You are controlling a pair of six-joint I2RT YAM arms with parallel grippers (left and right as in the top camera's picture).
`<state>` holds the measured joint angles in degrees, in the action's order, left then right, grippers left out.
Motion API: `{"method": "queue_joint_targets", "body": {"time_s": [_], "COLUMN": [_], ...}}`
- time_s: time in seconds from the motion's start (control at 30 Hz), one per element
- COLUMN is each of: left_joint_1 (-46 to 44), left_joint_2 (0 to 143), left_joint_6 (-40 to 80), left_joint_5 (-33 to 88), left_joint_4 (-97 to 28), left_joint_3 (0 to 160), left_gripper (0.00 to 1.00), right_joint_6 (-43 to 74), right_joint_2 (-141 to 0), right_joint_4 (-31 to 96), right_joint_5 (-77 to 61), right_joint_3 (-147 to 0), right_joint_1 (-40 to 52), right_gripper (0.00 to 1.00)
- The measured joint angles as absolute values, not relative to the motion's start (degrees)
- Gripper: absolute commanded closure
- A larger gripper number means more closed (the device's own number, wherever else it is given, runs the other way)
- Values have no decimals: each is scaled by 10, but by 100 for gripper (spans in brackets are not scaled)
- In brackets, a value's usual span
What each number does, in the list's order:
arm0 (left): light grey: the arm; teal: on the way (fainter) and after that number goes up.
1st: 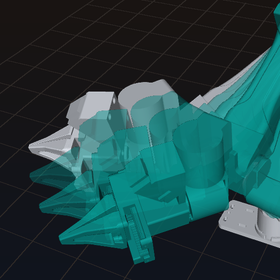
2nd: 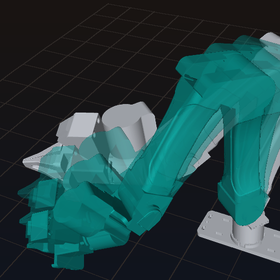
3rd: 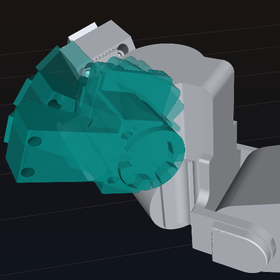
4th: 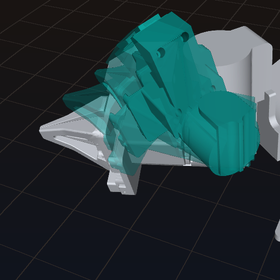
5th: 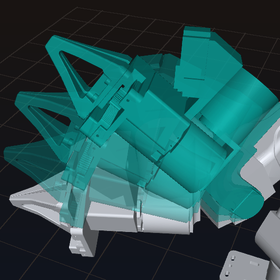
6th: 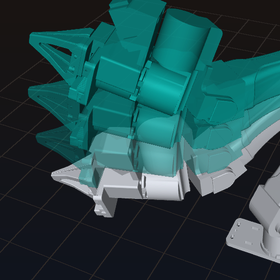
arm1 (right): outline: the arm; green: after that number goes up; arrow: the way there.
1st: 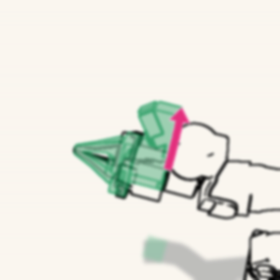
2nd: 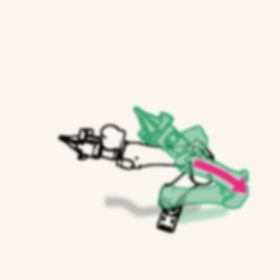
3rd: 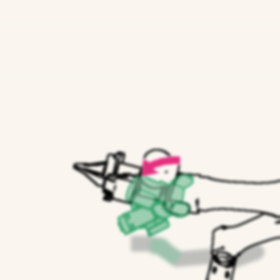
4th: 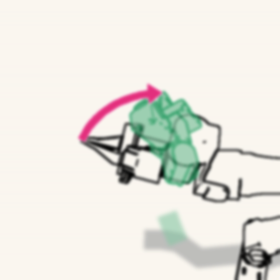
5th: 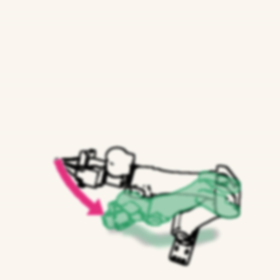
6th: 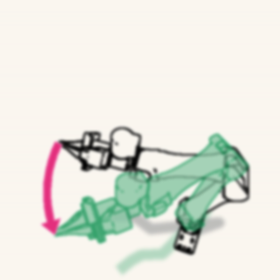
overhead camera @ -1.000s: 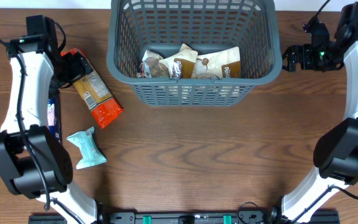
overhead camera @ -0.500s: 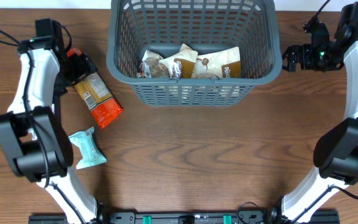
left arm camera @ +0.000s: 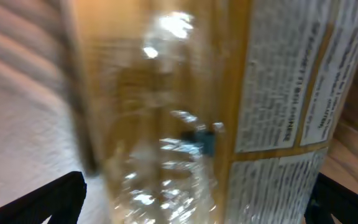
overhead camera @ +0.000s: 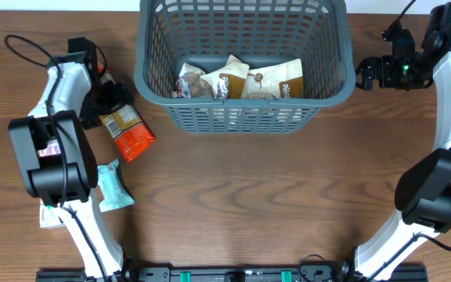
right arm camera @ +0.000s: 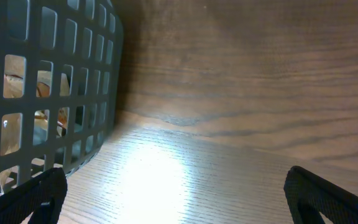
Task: Pack container
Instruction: 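Reach the left gripper to the spaghetti package and grasp it, then lift the spaghetti with the left gripper and place it in the basket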
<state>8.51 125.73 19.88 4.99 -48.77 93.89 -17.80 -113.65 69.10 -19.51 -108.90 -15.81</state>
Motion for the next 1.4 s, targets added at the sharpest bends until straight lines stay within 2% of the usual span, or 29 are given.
{"method": "queue_joint_targets", "body": {"time_s": [0.37, 0.4, 0.47, 0.5, 0.53, 0.6, 0.73, 1.2, 1.4], "left_joint_1": [78, 78, 78, 78, 78, 78, 78, 78, 78], "left_joint_2": [1264, 1264, 1264, 1264, 1264, 1263, 1258, 1242, 1167], "left_joint_6": [194, 194, 194, 194, 191, 192, 191, 190, 190], "left_joint_5": [34, 34, 34, 34, 33, 30, 32, 30, 30], "left_joint_4": [-472, -471, -469, -468, -469, -469, -475, -529, -555], "left_joint_3": [939, 939, 939, 939, 939, 940, 948, 953, 941], "left_gripper": [2, 6, 40, 41, 48, 70, 94, 94, 94], "right_joint_6": [-178, -178, -178, -178, -178, -178, -179, -182, -182], "right_joint_2": [-1136, -1136, -1136, -1136, -1136, -1136, -1136, -1136, -1136], "right_joint_4": [691, 691, 691, 691, 691, 692, 692, 692, 692], "right_joint_5": [-195, -195, -195, -195, -195, -195, -195, -195, -195], "right_joint_3": [-1089, -1089, -1089, -1089, -1089, -1089, -1089, -1089, -1089], "right_joint_1": [-158, -158, -158, -158, -158, -158, -158, -158, -158], "right_gripper": [1, 1, 1, 1, 1, 1, 1, 1, 1]}}
